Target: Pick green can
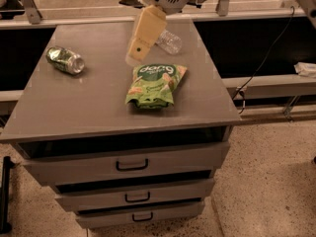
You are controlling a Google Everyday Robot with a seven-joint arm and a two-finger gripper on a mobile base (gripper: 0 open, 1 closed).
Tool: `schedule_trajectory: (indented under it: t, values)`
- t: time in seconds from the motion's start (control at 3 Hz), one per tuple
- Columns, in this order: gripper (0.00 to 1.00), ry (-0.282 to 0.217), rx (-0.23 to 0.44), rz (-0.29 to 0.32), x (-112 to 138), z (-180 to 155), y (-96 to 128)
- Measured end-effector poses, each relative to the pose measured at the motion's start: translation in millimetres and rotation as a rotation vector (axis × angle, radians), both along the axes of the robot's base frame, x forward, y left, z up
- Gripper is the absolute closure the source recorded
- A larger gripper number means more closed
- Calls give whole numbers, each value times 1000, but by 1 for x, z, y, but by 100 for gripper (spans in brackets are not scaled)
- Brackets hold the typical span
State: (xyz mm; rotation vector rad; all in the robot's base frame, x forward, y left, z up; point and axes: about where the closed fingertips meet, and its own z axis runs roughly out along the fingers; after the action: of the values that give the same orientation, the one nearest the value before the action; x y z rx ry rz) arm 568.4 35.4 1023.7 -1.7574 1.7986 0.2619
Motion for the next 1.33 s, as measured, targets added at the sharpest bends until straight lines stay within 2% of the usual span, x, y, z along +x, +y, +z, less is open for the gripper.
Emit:
schedule_trajectory:
  t: [0.33,0.67,1.0,1.33]
  values:
    - [0,-3,58,-11,13,-2,15]
    - [0,25,196,-16,45,-19,71]
    - [0,60,348,-29,89,-39,129]
    - [0,125,466,-56,120,-63,170]
